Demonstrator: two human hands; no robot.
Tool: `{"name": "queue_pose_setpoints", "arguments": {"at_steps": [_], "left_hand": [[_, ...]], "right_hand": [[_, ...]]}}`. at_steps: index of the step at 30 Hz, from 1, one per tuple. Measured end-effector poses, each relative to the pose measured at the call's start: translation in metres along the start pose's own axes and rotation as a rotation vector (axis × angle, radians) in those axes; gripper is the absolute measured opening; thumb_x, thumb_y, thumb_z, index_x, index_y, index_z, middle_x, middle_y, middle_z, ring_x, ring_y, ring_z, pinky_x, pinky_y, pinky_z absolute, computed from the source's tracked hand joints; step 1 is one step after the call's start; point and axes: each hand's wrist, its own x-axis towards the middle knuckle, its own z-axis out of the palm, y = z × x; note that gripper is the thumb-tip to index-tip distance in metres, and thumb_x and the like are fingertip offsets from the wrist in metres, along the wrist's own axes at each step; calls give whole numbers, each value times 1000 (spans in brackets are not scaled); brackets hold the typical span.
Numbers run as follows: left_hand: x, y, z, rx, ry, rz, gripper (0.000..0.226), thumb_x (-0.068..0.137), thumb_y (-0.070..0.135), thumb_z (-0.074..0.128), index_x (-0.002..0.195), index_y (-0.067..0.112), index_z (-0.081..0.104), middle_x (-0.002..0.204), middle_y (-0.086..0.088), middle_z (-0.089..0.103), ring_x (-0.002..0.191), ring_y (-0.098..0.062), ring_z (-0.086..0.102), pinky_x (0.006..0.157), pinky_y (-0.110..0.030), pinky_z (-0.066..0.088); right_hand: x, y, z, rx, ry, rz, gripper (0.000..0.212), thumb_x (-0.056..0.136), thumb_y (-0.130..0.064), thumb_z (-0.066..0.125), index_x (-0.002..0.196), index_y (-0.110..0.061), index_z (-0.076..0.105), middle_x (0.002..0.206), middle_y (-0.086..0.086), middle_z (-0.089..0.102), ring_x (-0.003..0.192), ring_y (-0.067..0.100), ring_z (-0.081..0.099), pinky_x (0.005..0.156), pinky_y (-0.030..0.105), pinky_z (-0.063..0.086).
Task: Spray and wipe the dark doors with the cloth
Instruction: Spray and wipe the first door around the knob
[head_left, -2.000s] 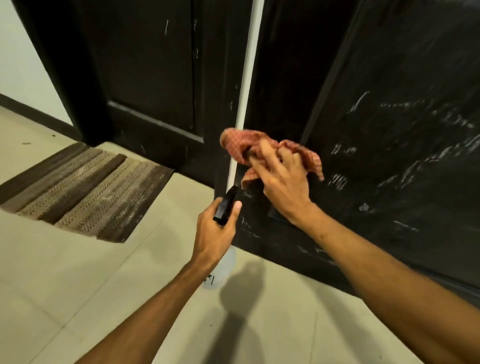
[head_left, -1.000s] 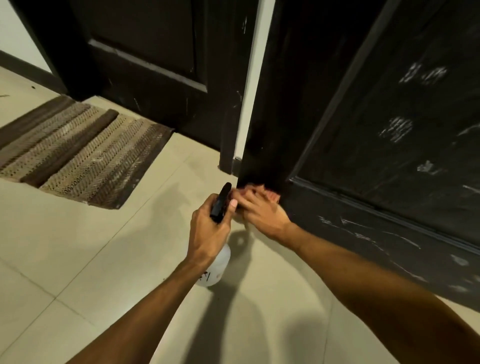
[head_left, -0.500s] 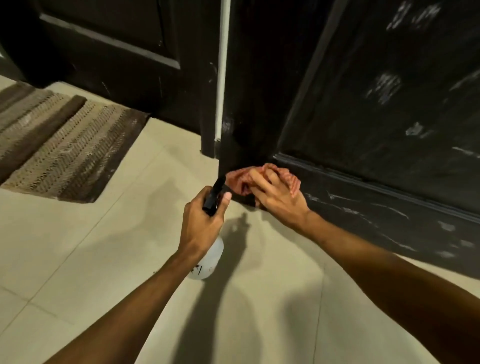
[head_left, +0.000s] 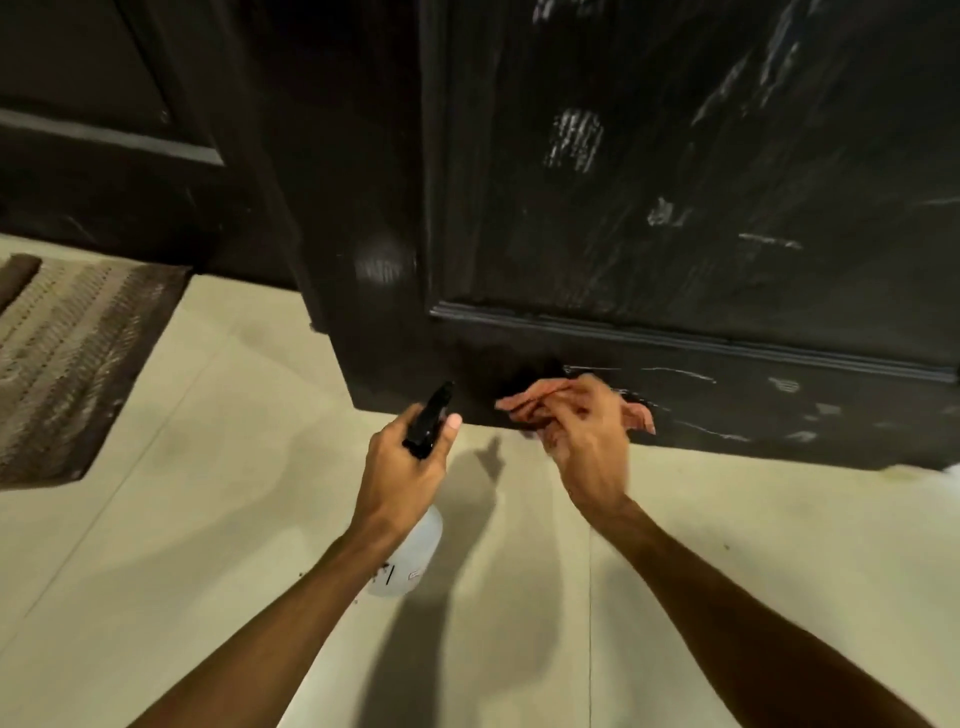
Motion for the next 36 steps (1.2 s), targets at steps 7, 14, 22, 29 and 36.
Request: {"name": "queue_pose_setpoints", "arguments": {"at_steps": [7, 14, 22, 29, 36], "left_hand": [[4, 0, 39, 91, -2, 33, 29, 91, 53, 70, 96, 25, 65, 59, 10, 59, 54, -16, 55, 59, -42, 53], [10, 9, 41, 34, 66, 45, 31, 91, 52, 68, 95, 21, 67, 72, 0, 67, 55, -19, 55, 59, -41, 48], [7, 24, -8, 53, 188, 141, 34, 96, 42, 65, 119, 17, 68, 91, -18, 73, 83, -44, 69, 81, -58, 60], [12, 22, -10, 58, 111, 132, 22, 94, 47, 66, 96, 25, 67, 69, -6, 64, 50, -20, 50, 59, -50, 52], [1, 20, 31, 2, -11, 103, 10, 95, 38, 67, 100, 30, 67, 57, 9, 59, 48, -9, 52, 52, -32, 50]], "right_hand": [[-1, -40, -2, 373, 162, 761, 52, 82, 11, 63, 132, 1, 53, 159, 21, 21, 130, 36, 51, 118, 39, 36], [-2, -23, -19, 341, 379, 491, 50, 71, 11, 56, 115, -6, 72, 130, 12, 40, 114, 26, 54, 100, 32, 50], [49, -128, 12, 353, 44, 89, 26, 101, -28, 57, 122, -41, 54, 121, -15, 56, 107, 3, 57, 96, 35, 48], [31, -68, 1, 219, 545, 648, 54, 72, 17, 53, 123, 1, 58, 138, 24, 39, 120, 29, 51, 109, 22, 38], [8, -58, 13, 476, 222, 460, 47, 83, 9, 57, 127, -8, 59, 131, 6, 50, 118, 12, 58, 100, 23, 48]]}}
